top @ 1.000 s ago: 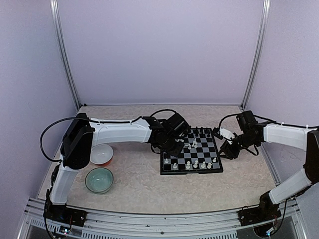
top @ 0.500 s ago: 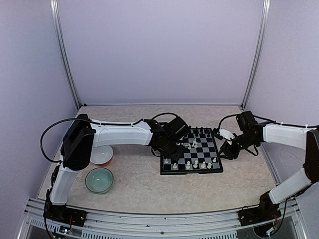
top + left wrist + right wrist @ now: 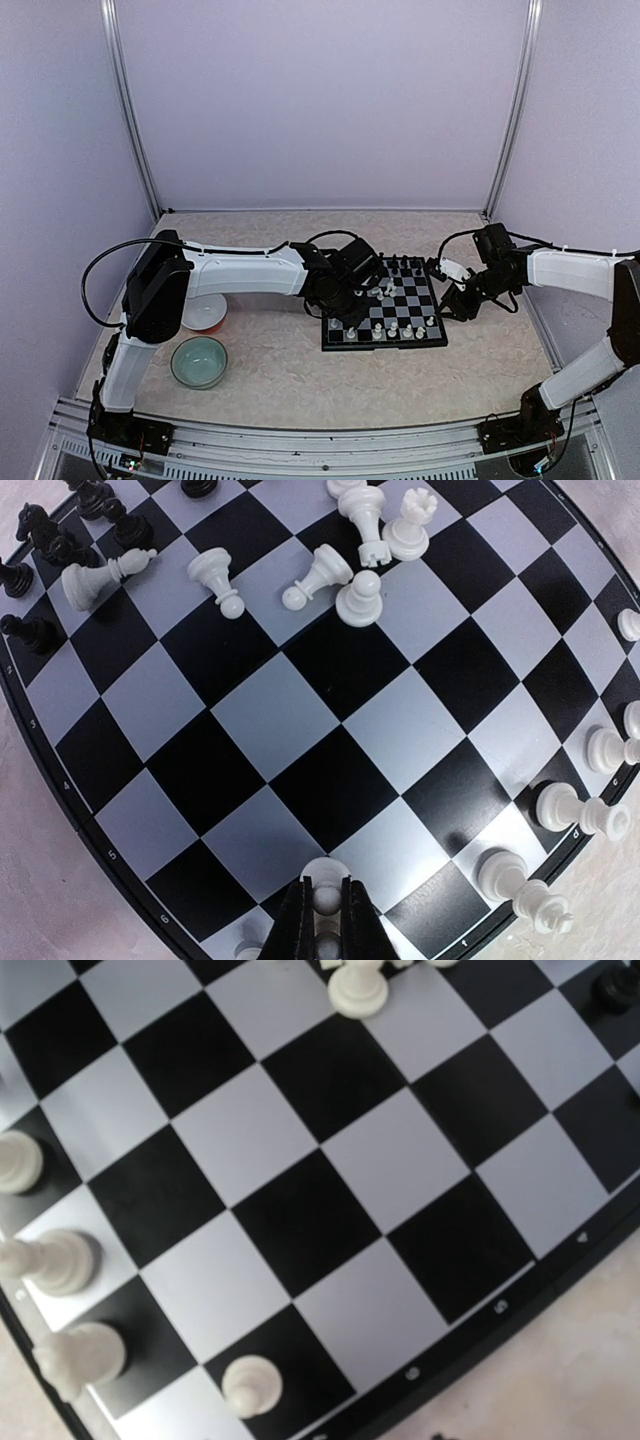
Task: Set up the chess pieces on the board
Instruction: Place the pawn on the chessboard, then move the pawn to c2, then pick up the pawn from the chessboard.
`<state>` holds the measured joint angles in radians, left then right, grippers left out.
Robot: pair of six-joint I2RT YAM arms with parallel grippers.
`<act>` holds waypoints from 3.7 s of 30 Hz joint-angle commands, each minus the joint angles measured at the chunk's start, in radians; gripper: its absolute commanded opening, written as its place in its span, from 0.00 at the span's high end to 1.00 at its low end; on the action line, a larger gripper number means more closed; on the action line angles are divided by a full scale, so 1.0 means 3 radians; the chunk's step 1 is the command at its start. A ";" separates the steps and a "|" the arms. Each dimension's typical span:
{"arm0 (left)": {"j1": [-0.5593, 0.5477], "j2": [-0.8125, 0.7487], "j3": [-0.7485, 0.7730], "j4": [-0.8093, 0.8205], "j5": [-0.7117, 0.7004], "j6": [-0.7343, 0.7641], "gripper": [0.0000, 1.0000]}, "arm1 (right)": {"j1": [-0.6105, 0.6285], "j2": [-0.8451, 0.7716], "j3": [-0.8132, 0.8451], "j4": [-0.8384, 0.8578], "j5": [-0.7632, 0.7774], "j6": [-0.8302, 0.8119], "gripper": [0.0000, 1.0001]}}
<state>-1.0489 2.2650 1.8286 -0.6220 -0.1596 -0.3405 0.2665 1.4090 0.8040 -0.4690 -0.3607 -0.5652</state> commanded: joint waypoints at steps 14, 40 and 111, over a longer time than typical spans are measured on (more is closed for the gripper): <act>-0.0024 0.0110 0.0032 -0.0065 0.0017 -0.0022 0.74 | 0.0037 0.0038 -0.0031 -0.0055 0.0007 -0.0033 0.54; -0.0039 0.0178 0.0234 -0.0083 -0.0058 0.0061 0.78 | 0.0042 0.0043 -0.0032 -0.0064 0.0000 -0.0037 0.54; 0.0276 0.0940 0.1189 0.0650 0.0295 -0.0081 0.65 | 0.0063 0.0072 -0.0025 -0.0080 0.0044 -0.0049 0.54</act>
<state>-0.9726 2.5149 2.1368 -0.4686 -0.0990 -0.3466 0.2749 1.4246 0.8040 -0.4751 -0.3523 -0.5739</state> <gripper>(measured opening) 0.357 0.464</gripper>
